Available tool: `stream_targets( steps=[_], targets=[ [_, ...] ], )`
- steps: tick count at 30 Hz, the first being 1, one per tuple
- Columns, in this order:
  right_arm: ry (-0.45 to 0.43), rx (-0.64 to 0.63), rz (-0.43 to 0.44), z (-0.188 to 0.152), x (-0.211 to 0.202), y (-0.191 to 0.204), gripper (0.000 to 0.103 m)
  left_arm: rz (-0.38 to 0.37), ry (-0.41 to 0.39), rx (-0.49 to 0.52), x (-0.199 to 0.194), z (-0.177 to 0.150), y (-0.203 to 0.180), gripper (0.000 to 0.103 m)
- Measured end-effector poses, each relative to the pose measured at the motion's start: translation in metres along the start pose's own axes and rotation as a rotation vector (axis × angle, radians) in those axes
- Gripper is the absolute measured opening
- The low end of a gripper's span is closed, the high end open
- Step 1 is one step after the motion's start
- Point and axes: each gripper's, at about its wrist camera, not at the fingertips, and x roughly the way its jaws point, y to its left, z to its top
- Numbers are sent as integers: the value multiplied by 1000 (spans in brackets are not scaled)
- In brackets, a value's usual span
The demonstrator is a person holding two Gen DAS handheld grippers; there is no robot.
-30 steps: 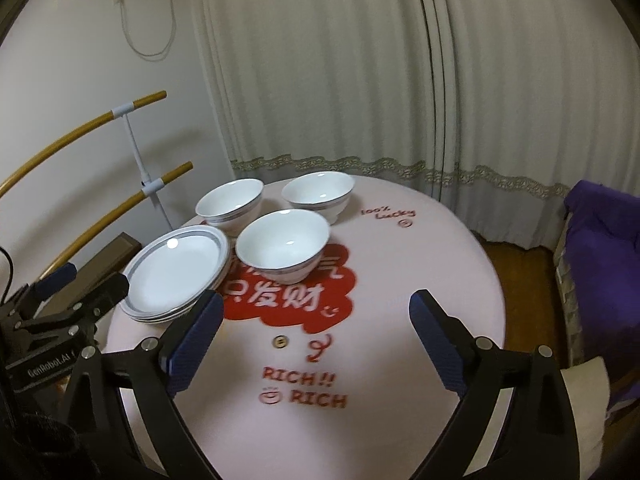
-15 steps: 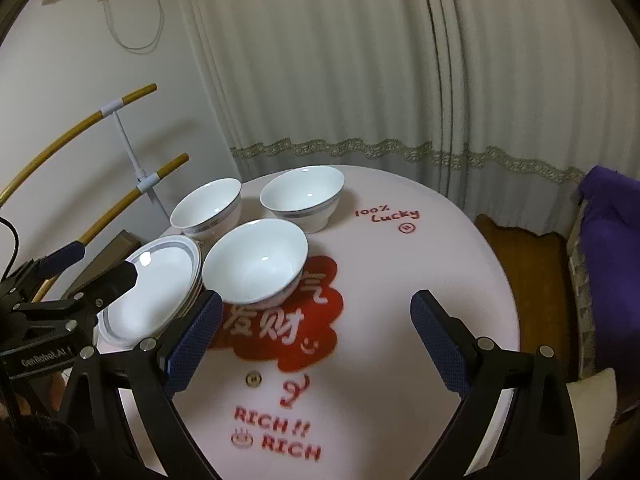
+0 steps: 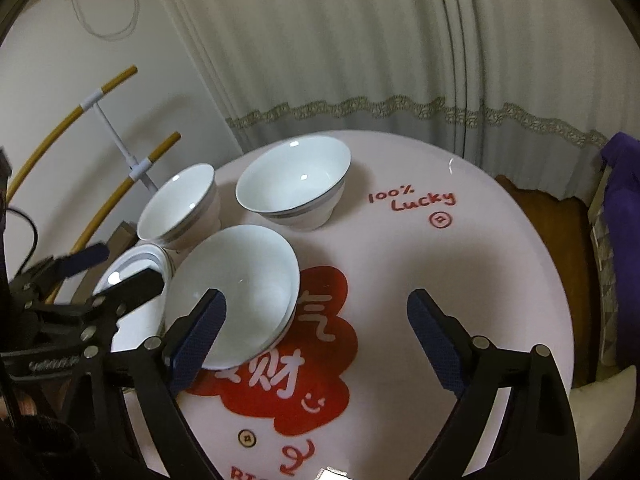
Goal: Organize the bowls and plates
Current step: 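Close both tools on the rim of a grey-banded white bowl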
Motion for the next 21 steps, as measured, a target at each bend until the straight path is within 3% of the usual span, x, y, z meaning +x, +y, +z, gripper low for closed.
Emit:
stream_targets(
  steps=[2, 5, 10, 11, 13, 15, 21],
  targets=[
    [30, 7, 11, 2, 10, 0, 78, 23, 26, 38, 11, 9, -4, 82],
    [65, 6, 17, 4, 21, 0, 67, 29, 51, 96, 24, 19, -12, 78],
    [106, -17, 10, 5, 32, 1, 50, 3, 107, 102, 51, 32, -12, 59],
    [112, -21, 9, 6, 34, 1, 47, 3, 117, 104, 55, 34, -11, 50],
    [125, -27, 9, 5, 37, 1, 40, -5, 149, 106, 62, 34, -8, 42],
    [130, -33, 16, 4, 38, 3, 35, -9, 153, 113, 63, 37, -7, 41],
    [151, -81, 8, 7, 36, 14, 19, -55, 168, 134, 70, 51, -8, 14]
  ],
)
